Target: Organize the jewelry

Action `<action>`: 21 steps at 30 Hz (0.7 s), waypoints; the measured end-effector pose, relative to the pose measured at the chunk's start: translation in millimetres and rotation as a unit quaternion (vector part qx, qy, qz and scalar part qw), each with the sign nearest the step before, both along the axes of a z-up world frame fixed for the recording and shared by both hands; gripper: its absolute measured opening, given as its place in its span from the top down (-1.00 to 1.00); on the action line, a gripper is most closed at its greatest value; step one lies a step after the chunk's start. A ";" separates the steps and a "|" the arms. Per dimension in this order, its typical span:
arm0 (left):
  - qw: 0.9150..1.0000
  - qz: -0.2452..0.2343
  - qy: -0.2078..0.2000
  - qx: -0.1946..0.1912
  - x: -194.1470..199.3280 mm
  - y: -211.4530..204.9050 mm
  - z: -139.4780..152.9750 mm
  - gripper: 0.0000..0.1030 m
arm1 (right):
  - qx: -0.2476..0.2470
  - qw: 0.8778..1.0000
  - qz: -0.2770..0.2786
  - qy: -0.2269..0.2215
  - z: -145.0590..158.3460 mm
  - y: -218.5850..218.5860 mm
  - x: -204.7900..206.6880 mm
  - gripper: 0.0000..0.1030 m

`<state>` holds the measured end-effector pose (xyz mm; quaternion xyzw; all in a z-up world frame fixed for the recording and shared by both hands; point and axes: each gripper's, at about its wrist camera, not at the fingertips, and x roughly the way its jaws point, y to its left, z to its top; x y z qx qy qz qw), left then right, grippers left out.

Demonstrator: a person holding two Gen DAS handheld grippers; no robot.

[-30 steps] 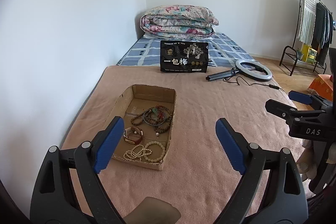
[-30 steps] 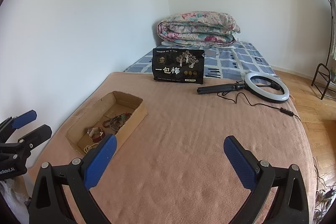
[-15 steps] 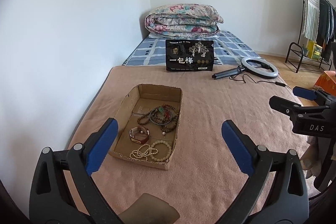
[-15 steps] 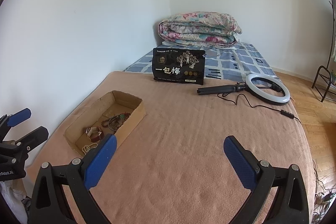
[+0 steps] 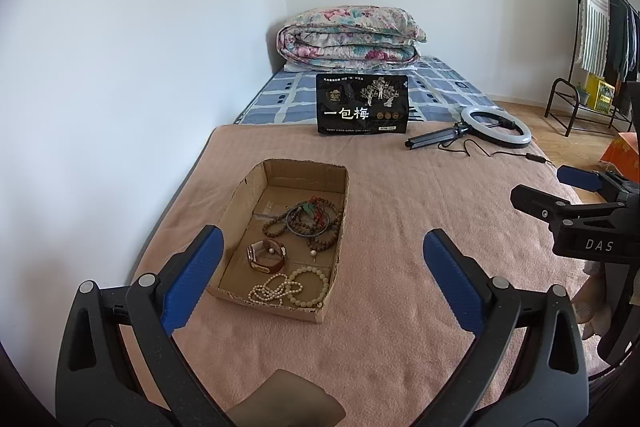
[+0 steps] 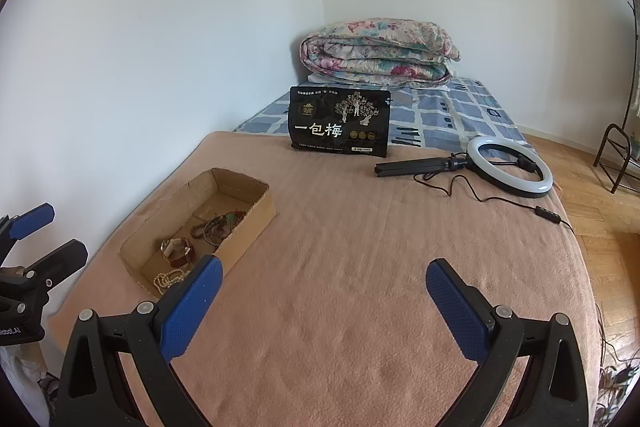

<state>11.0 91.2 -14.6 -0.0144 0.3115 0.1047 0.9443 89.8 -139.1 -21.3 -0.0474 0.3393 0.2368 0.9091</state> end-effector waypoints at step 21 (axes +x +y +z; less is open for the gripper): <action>1.000 -0.001 0.001 0.001 0.4 -0.2 -0.2 -0.98 | -0.004 1.000 0.002 0.005 -4.5 1.6 -0.4 -0.99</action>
